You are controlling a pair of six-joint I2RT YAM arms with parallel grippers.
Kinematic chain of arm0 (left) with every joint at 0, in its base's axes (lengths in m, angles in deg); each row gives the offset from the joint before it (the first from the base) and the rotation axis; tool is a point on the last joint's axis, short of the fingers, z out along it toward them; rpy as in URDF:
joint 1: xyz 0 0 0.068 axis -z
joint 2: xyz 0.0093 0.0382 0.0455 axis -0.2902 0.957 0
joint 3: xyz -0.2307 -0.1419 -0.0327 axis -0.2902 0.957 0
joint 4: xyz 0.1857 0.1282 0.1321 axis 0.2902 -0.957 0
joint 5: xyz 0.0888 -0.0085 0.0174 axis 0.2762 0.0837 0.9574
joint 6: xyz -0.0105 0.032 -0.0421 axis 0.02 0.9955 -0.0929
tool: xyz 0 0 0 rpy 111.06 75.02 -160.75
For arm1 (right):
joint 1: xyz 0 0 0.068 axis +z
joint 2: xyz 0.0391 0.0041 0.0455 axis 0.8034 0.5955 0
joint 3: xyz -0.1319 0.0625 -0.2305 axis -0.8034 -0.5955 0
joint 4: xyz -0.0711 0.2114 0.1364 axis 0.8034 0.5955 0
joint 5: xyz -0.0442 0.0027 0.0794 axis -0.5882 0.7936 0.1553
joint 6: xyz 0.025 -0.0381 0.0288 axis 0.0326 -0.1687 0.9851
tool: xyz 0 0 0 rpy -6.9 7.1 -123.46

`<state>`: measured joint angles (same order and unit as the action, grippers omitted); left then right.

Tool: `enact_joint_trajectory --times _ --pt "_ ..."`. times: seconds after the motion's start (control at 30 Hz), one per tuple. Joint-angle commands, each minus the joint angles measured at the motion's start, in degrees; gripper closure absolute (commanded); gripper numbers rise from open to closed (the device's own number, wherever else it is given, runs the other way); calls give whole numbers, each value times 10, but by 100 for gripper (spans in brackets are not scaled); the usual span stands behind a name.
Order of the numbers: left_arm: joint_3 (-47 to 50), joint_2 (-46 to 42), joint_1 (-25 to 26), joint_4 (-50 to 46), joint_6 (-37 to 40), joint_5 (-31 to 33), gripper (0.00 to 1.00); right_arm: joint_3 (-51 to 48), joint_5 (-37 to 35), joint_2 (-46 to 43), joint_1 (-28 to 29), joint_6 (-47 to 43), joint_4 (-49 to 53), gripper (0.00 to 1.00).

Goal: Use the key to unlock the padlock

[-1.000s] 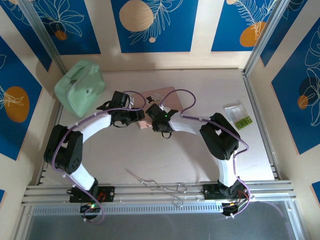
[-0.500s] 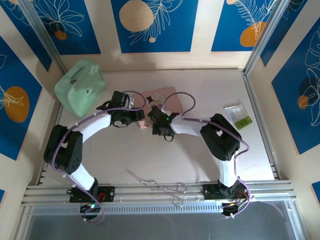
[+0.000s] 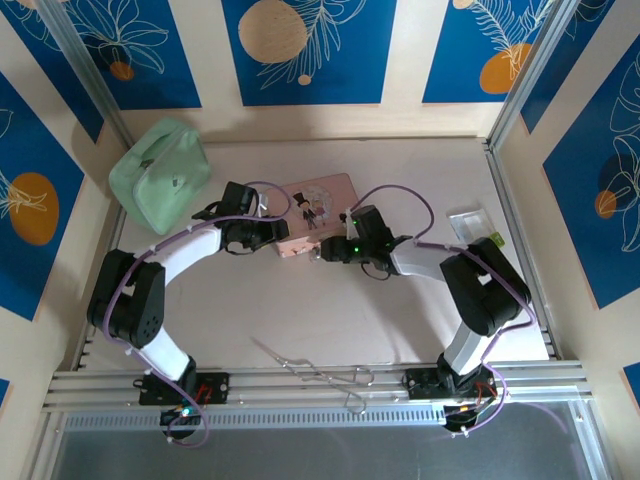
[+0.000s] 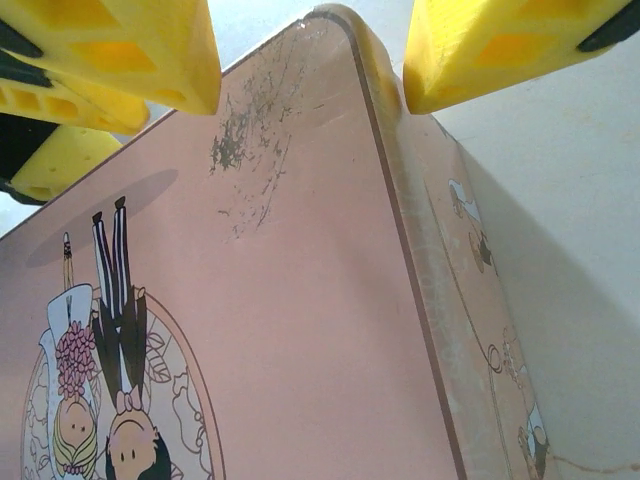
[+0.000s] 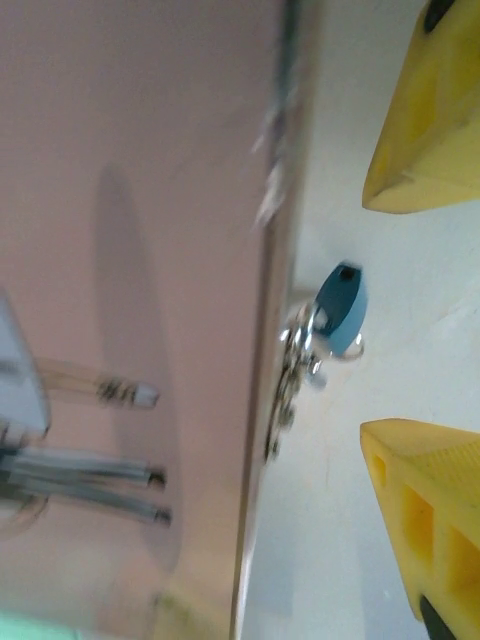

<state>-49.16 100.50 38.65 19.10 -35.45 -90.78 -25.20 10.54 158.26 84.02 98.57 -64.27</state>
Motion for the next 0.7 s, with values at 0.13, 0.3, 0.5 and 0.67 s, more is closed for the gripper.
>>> enact_joint_trajectory --times 0.13,0.3,0.5,0.67 --pt "-15 -7 -9 8 4 -23 49 -26 84 25 -8 4 -85 45" --pt "-18 -5 -10 7 6 -25 49 -40 83 40 -13 20 -110 45" --pt "-14 -9 -14 4 9 -23 49 -40 74 51 -13 22 -116 45" --pt "-12 -10 -15 5 11 -25 49 -29 82 65 -17 21 -119 45"
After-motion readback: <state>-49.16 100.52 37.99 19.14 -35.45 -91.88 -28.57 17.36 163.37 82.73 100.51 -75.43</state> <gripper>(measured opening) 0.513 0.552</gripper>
